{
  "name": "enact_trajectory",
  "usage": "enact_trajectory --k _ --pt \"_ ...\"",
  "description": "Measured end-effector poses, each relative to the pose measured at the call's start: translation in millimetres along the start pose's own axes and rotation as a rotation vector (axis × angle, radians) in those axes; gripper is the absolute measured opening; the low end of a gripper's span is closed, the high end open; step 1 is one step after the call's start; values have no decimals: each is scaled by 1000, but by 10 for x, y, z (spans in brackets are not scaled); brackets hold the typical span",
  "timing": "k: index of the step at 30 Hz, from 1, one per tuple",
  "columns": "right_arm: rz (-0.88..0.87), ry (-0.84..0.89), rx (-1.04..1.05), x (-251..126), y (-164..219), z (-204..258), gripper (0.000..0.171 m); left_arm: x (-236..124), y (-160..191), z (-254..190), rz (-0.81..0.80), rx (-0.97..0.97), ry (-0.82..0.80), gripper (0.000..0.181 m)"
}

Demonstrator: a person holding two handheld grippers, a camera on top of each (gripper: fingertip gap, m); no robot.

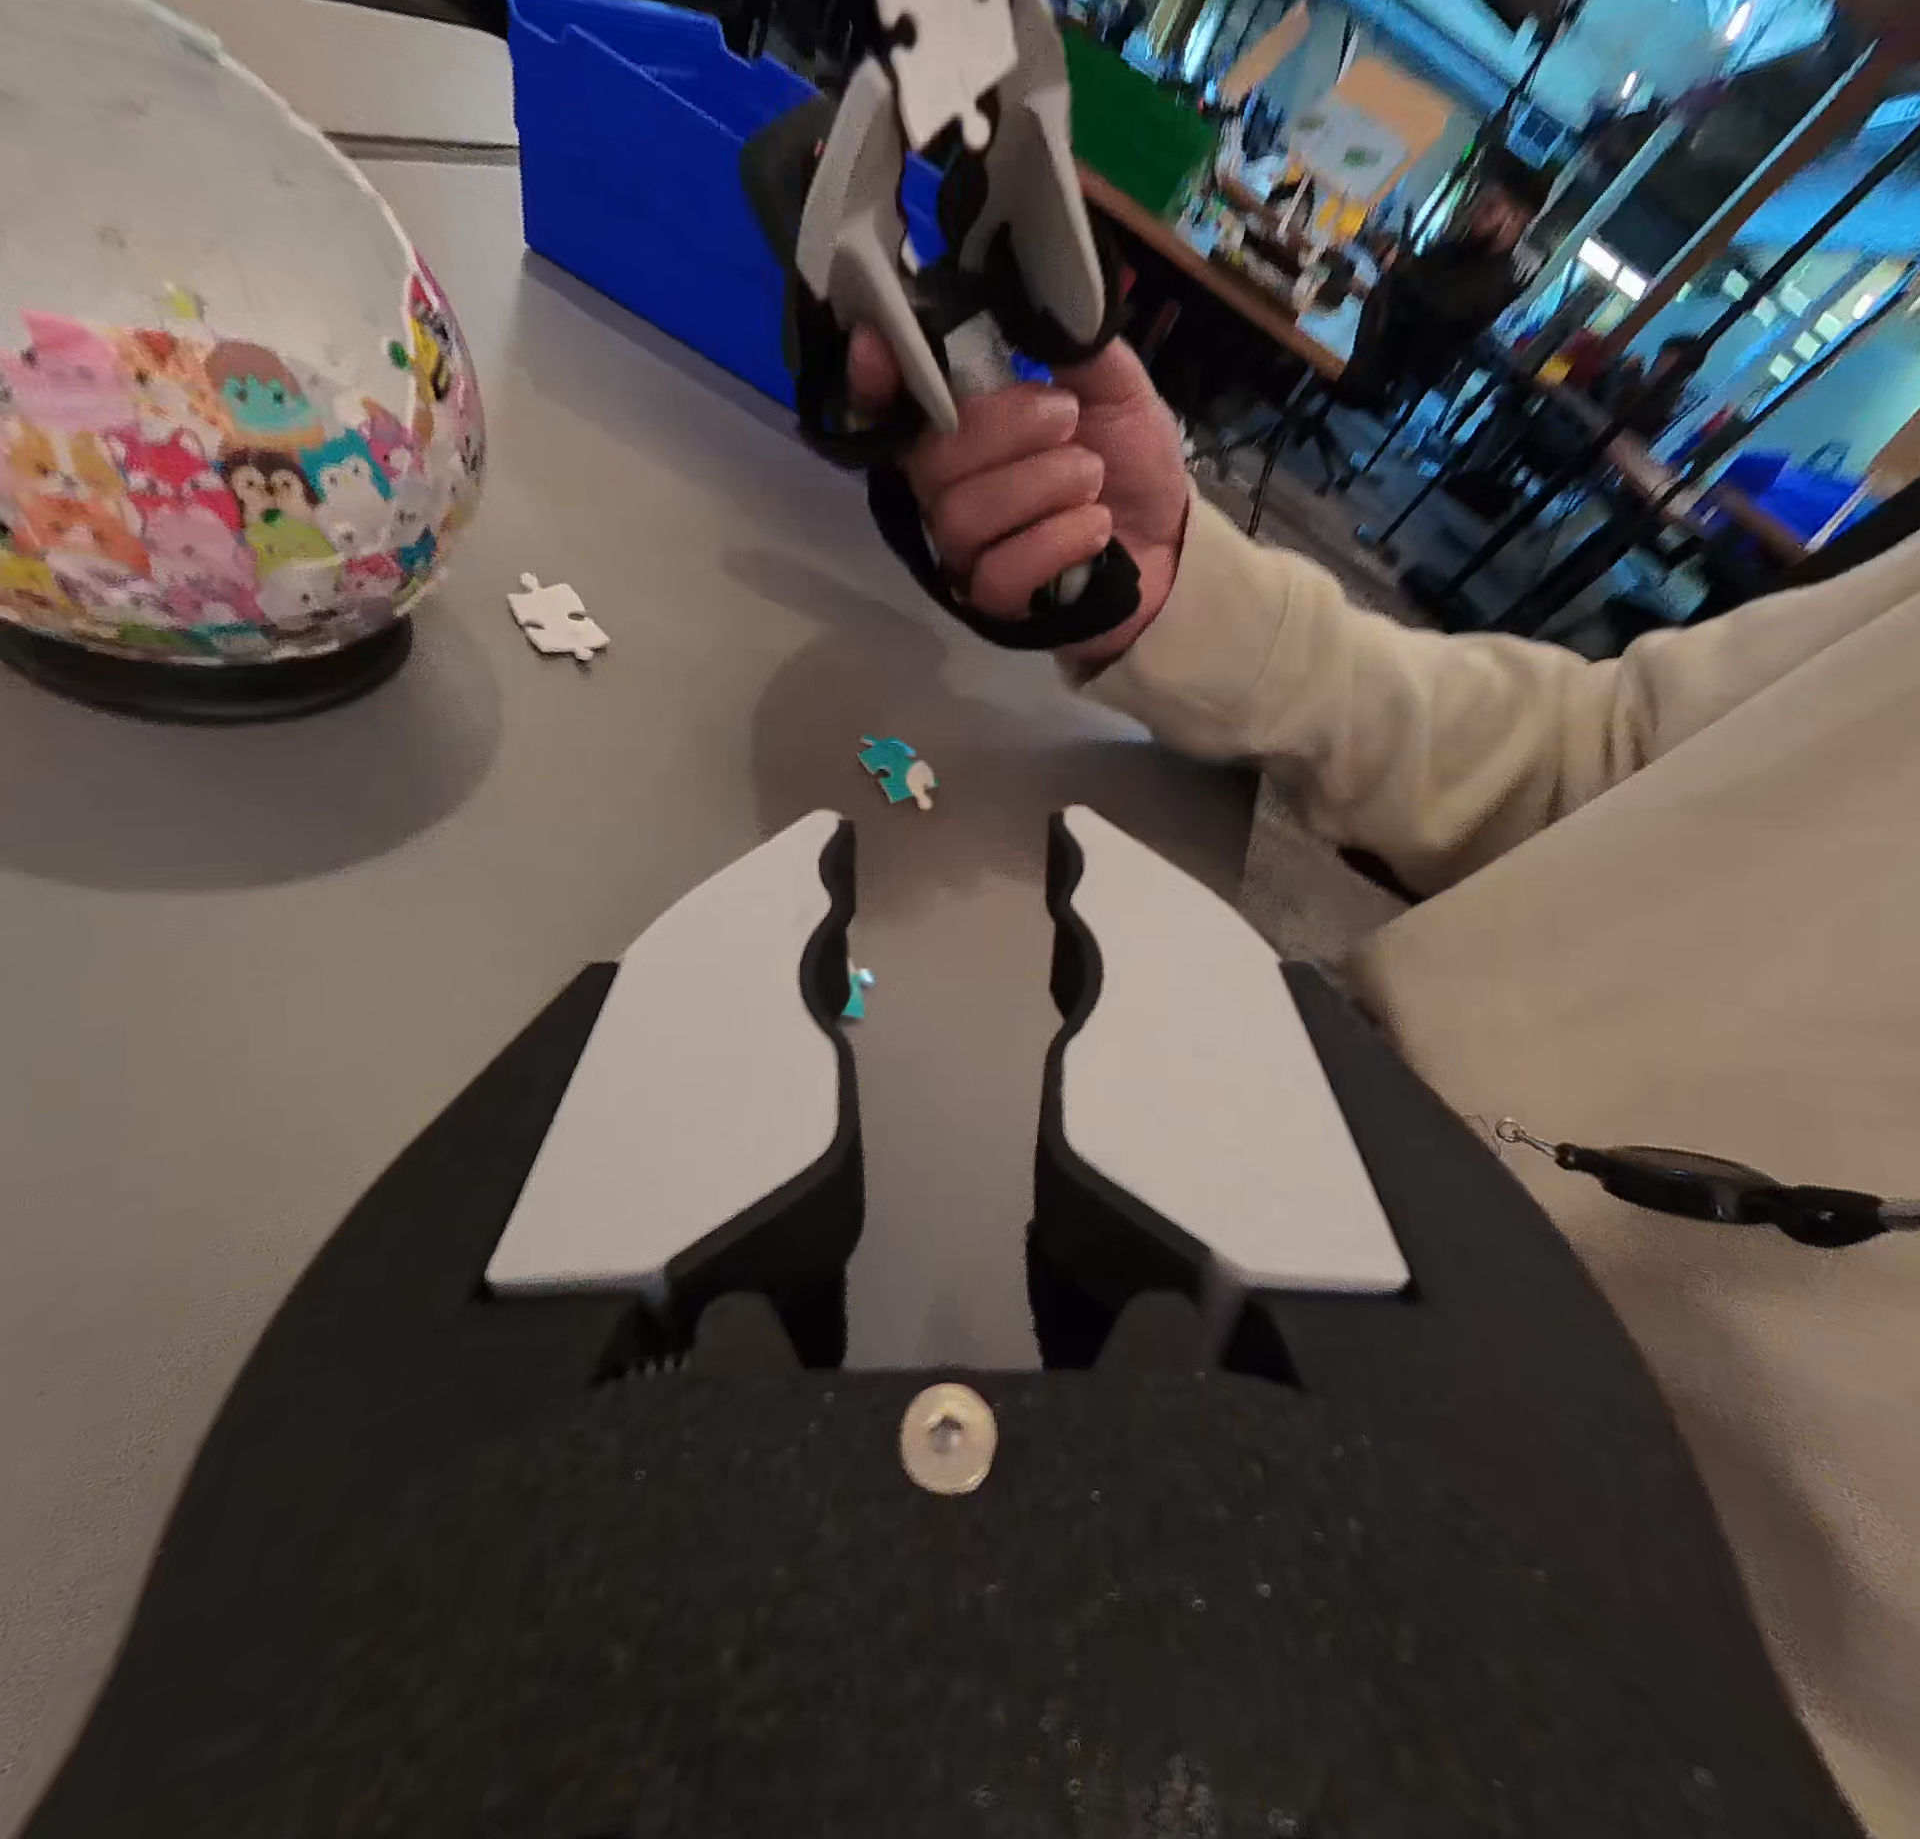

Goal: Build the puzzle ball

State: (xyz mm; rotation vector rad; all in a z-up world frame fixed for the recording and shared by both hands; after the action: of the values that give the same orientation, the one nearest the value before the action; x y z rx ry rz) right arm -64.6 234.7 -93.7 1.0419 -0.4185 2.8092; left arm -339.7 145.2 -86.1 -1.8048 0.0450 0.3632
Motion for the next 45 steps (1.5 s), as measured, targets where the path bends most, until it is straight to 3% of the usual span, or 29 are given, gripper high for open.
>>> enact_trajectory --k 4,7,9,11,15,19,22,25,37,42,45 --pt "1 -110 122 143 178 -193 27 -169 137 -101 -79 -53 -7 34" --pt "82 48 60 269 261 -245 27 -236 121 -114 -119 -45 -8 34" --pt "233 441 -221 349 369 -270 27 -256 141 -90 -153 -88 0 34" --pt "367 866 -664 402 476 -245 28 -264 181 -57 -173 -146 21 34" --pt "584 1169 -1329 642 887 -145 28 -249 223 9 -238 -263 55 34" --pt "681 1153 -1549 829 1248 -228 28 -150 258 -13 -180 -279 70 34" --pt "652 1029 -1486 916 1383 -251 28 -139 235 -38 -202 -271 55 23" --pt "651 1020 -1482 918 1412 -261 28 -158 237 -47 -203 -258 81 6" --pt "672 1003 -1516 890 1415 -294 28 -142 255 -21 -221 -284 132 2" --pt "652 917 -1449 868 1358 -189 29 -216 220 -12 -305 -293 159 1" --pt "556 826 -1196 837 1218 -110 19 -290 183 -17 -411 -295 182 1"
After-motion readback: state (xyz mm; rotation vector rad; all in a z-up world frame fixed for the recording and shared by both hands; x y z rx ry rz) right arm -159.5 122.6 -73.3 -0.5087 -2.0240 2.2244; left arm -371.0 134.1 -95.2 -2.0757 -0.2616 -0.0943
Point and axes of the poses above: each gripper's, where its closed fingertips meet, x out along the fingers, y out of its underside, z = x × y across the jaws, the point moved 10 cm from there along -x, back along the fingers, and after that the axes turned 13 degrees about x, right-handed, at the moved point
